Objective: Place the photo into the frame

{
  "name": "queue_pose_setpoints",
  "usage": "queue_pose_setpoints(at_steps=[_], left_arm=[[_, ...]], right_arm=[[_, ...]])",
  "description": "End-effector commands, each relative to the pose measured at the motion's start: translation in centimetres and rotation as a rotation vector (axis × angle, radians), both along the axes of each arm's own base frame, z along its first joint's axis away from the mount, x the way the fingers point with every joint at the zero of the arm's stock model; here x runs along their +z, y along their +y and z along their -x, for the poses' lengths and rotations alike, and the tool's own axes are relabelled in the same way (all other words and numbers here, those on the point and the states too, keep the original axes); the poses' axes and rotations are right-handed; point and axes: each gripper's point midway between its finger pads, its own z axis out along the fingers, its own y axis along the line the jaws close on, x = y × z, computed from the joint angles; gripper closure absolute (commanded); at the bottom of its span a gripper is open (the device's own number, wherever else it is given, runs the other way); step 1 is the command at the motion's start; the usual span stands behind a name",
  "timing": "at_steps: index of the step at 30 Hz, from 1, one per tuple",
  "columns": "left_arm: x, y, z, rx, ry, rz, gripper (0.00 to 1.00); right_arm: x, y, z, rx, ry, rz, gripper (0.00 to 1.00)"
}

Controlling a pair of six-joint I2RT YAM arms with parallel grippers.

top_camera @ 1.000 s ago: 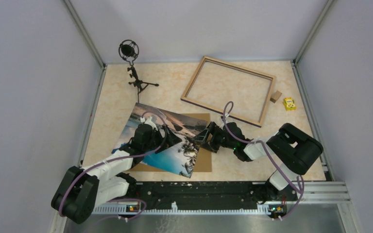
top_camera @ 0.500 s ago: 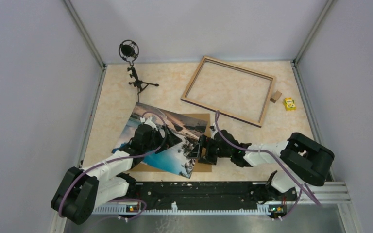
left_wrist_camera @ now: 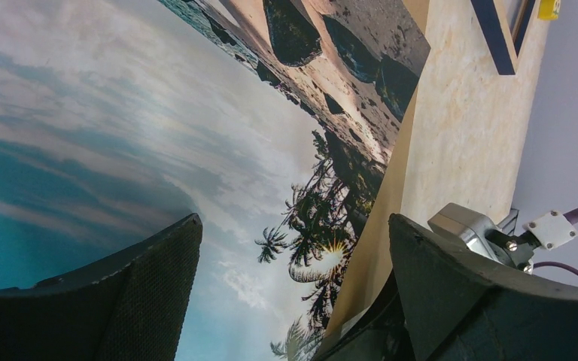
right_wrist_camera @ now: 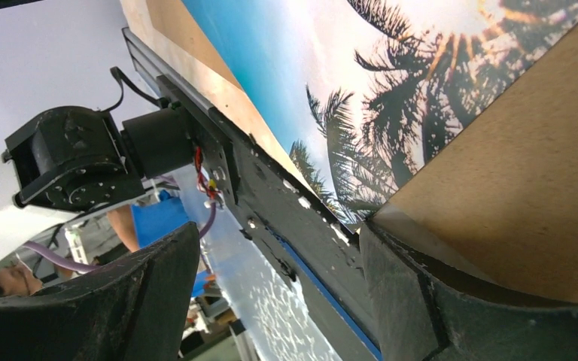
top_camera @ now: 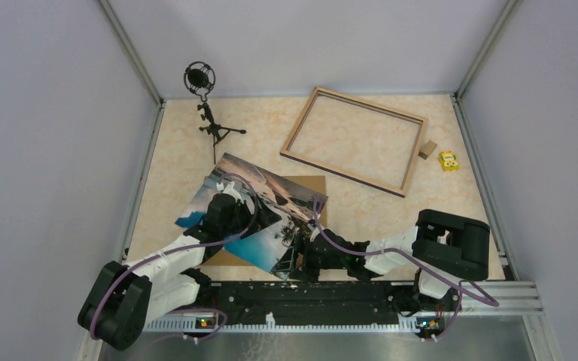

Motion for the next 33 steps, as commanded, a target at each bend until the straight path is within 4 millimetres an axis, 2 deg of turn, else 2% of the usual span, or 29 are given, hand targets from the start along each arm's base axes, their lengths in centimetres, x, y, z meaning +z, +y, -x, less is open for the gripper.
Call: queue_pose_setpoints(at_steps=[1,5,11,15,22,33], left_arm=[[-2.3,1.2,1.5,0.013,0.063,-0.058,0.03],[-2.3,1.2,1.5,0.015,0.059,-0.057,0.03],[-2.3,1.3,1.5,0.02,0.059,-0.054,0.03],[-2.3,1.2,1.5,0.017,0.057,-0.055,0.03],[-2.3,1.3,1.5,0.022,0.058,-0.053,0.03],[-2.3,1.3,1.5,0.021,0.055,-0.05,0.03]], right_arm=[[-1.6,-0.8,-1.1,-0.11,0.0,0.041,0.24],[-1.7,-1.8,-1.3,-0.137,-0.008,0.074,0.24],[-2.2,-2.3,-0.4,-0.114,0.002,0.123,0.24],[-3.1,-1.7,-0.1,-0.102,0.007,0.149,0.24],[-2.3,-0.7,-0.2,-0.099,-0.006,0.091,0.24],[4.8,1.5,-1.1,-0.109,-0.073,-0.218,0.24]])
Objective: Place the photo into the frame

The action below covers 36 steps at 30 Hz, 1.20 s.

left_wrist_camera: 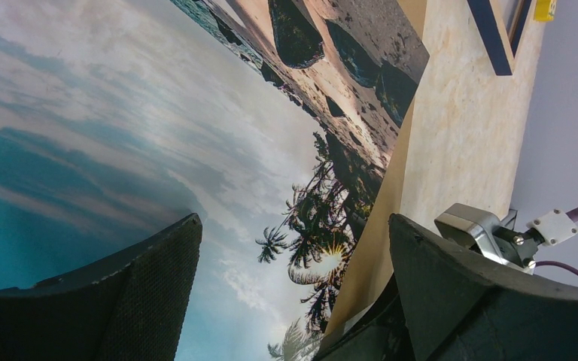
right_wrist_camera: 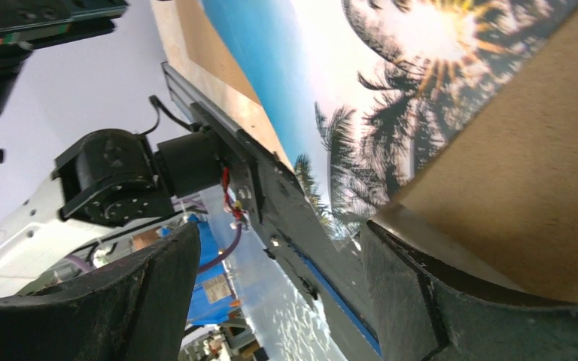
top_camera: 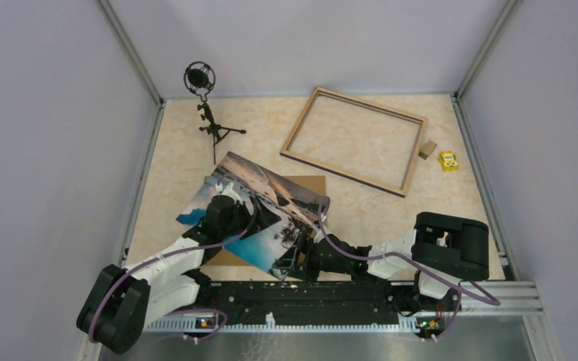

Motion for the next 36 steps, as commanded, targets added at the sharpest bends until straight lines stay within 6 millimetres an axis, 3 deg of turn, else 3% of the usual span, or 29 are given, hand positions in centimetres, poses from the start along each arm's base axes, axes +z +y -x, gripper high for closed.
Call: queue_pose_setpoints(at_steps=[1,12,17,20,22,23,28,31,36], left_arm=[[-2.3,1.1,1.3,0.017,0.065,-0.056,0.03],[-2.2,1.2,1.3,0.014,0.063,-0.06,0.03],[-2.2,1.2,1.3,0.014,0.065,-0.063,0.03],[-2.2,1.1,1.3,0.01,0.066,-0.063,0.03],[-2.2,1.1,1.3,0.008,0.065,-0.065,0.03],[-2.3,1.1,1.3,0.009,0.068,-0.066,0.03],[-2.3,1.1,1.2,0.012,0.066,-0.064,0.03],[-2.3,1.1,1.2,0.016,0.065,-0.062,0.03],[-2.2,1.1,1.2,0.017,0.063,-0.061,0.03]], right_arm=[[4.6,1.5,-0.6,-0.009,-0.074,-0.169,0.24],[5.9,1.6,-2.1,-0.044,-0.096,-0.236,0.24],[4.8,1.0,-3.2,-0.074,-0.083,-0.178,0.24],[4.4,1.7,-3.8,-0.088,-0.067,-0.103,0.2],[4.4,2.4,-3.0,-0.045,-0.027,-0.03,0.19],[1.8,0.6,-3.2,0.327,-0.609,0.234,0.18],[1.9,-2.7,-1.2,0.661,-0.793,0.469,0.17],[2.1,-4.7,-2.3,0.748,-0.924,0.574,0.15],[2.8,-5.5,-3.0,0.895,-1.135,0.606,0.14]])
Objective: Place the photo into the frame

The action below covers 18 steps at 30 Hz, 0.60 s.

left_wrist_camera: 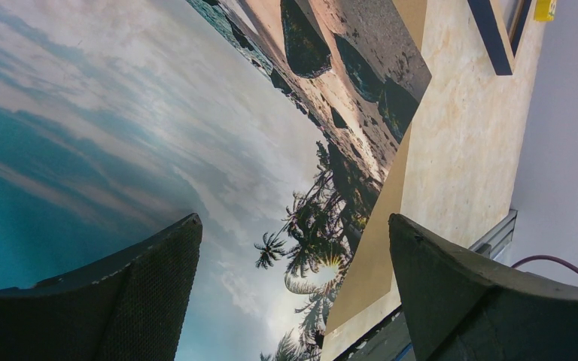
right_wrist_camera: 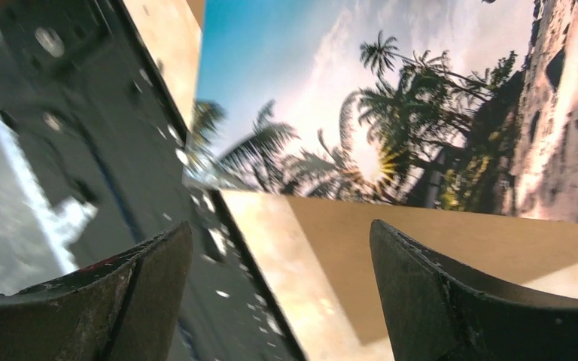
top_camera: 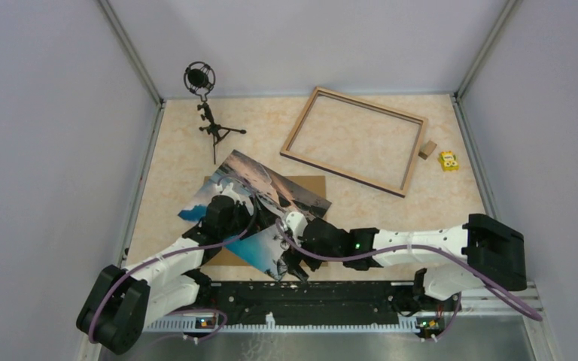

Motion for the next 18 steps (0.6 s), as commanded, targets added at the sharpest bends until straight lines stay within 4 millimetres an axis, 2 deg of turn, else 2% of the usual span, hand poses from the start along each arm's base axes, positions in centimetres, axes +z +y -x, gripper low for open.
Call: queue_pose_setpoints(at_steps=[1,3,5,7,9,13,18], left_arm=[[-2.2,1.1,1.2,0.017,0.065,-0.061,0.03],[-2.3,1.1,1.2,0.017,0.066,-0.063,0.03],[-2.3,1.1,1.1,0.017,0.066,-0.063,0.03],[-2.3,1.1,1.1,0.016,0.066,-0.065,0.03],[-2.3,1.1,1.1,0.017,0.064,-0.064,0.03],[-2.3,1.1,1.1,0.017,0.062,-0.061,0.03],[-2.2,1.1,1.2,0.012,0.06,-0.058,0.03]], right_arm=[[-0.2,-2.4,-0.8,0.264,-0.265,0.147,0.14],[-0.1,-2.4,-1.4,0.313,-0.364,0.129,0.14],[0.1,-2.5,-1.2,0.395,-0.443,0.119,0.14],[0.5,-2.5,-1.8,0.402,-0.522,0.125,0.15],[0.4,-2.1,-1.3,0.481,-0.601,0.134,0.17],[0.4,0.0,1.0,0.654,-0.844,0.094,0.17],[-0.2,1.9,1.9,0.736,-0.959,0.043,0.3]])
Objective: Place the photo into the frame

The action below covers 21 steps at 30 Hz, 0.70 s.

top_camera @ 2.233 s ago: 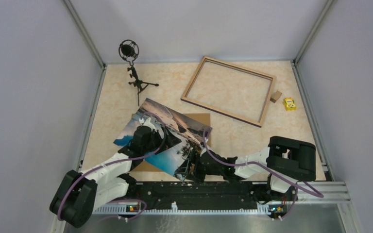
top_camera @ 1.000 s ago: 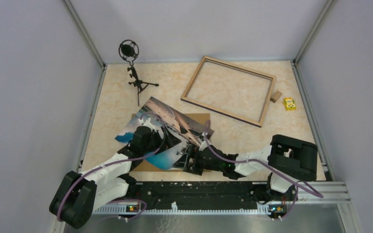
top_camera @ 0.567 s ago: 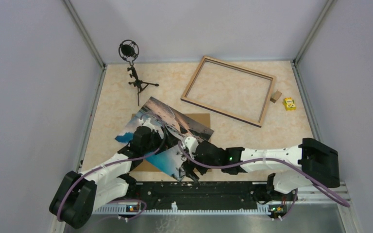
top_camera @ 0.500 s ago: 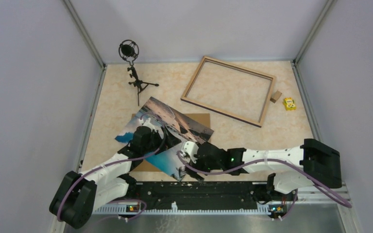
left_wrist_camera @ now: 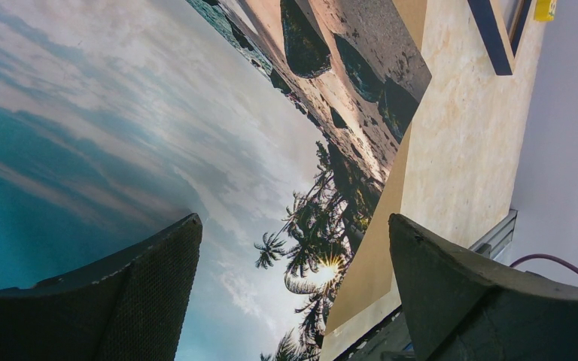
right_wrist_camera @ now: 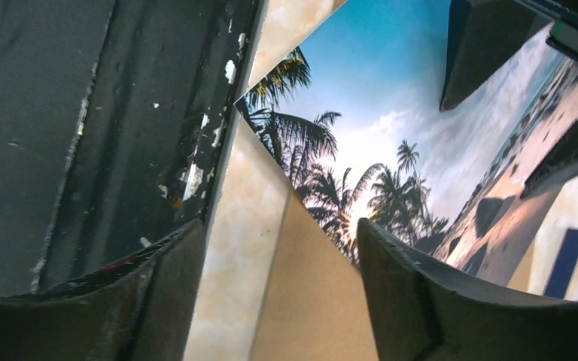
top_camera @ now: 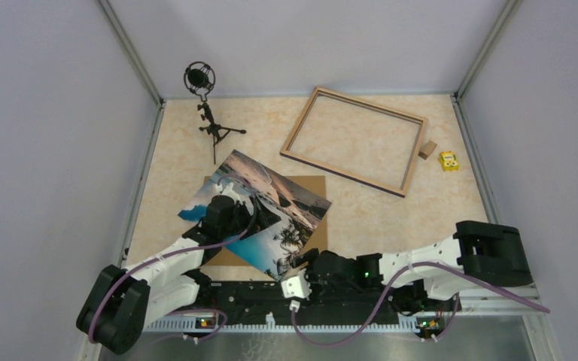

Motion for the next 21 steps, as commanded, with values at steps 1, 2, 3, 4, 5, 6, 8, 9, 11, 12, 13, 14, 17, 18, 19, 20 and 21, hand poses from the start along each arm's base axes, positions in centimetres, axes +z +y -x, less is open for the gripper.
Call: queue_pose_setpoints(at_steps=[1,2,3,4,5,6,8,9,11,12,13,14,17,18,19,20,21], left_arm=[[-2.3,1.1,1.2,0.011,0.061,-0.058,0.03],[-2.2,1.0,1.2,0.011,0.06,-0.056,0.03],[-2.2,1.0,1.2,0.011,0.06,-0.056,0.03],[-2.3,1.0,1.2,0.012,0.061,-0.057,0.03],[-2.3,1.0,1.2,0.013,0.061,-0.055,0.03],[-2.3,1.0,1.2,0.013,0.062,-0.056,0.03],[-2.3,1.0,1.2,0.012,0.061,-0.056,0.03],[-2.2,1.0,1.2,0.011,0.06,-0.056,0.03],[-2.2,1.0,1.2,0.011,0.059,-0.055,0.03],[-2.3,1.0,1.2,0.011,0.058,-0.055,0.03],[-2.3,1.0,1.2,0.011,0.059,-0.055,0.03],[-2.2,1.0,1.2,0.012,0.058,-0.054,0.03],[-2.3,1.0,1.2,0.011,0.061,-0.055,0.03],[-2.3,1.0,1.2,0.011,0.06,-0.055,0.03],[-2.3,1.0,1.2,0.011,0.061,-0.055,0.03],[-2.3,1.0,1.2,0.011,0.061,-0.055,0.03],[-2.2,1.0,1.2,0.013,0.061,-0.056,0.03]], right_arm=[[2.2,3.4,-0.6,0.095,-0.177,-0.115,0.36],[2.0,3.7,-0.7,0.093,-0.194,-0.112,0.4],[2.0,4.0,-0.8,0.094,-0.206,-0.114,0.42],[1.8,4.2,-0.8,0.099,-0.218,-0.109,0.44],[1.7,4.4,-0.8,0.102,-0.227,-0.105,0.46],[1.4,4.6,-0.8,0.105,-0.235,-0.097,0.49],[0.9,4.9,-0.6,0.121,-0.239,-0.083,0.51],[0.6,5.0,-0.6,0.122,-0.243,-0.078,0.52],[0.0,5.1,-0.6,0.127,-0.25,-0.069,0.53],[-0.2,5.2,-0.5,0.132,-0.254,-0.065,0.53],[-0.4,5.4,-0.4,0.136,-0.259,-0.062,0.54],[-0.5,5.5,-0.5,0.133,-0.269,-0.059,0.55],[-0.7,6.0,-0.7,0.122,-0.326,-0.057,0.57],[-0.9,6.2,-0.8,0.121,-0.337,-0.054,0.58],[-1.1,6.3,-0.7,0.123,-0.344,-0.054,0.59],[-1.2,6.5,-0.7,0.126,-0.35,-0.057,0.59],[-1.1,6.7,-0.7,0.124,-0.358,-0.067,0.61]])
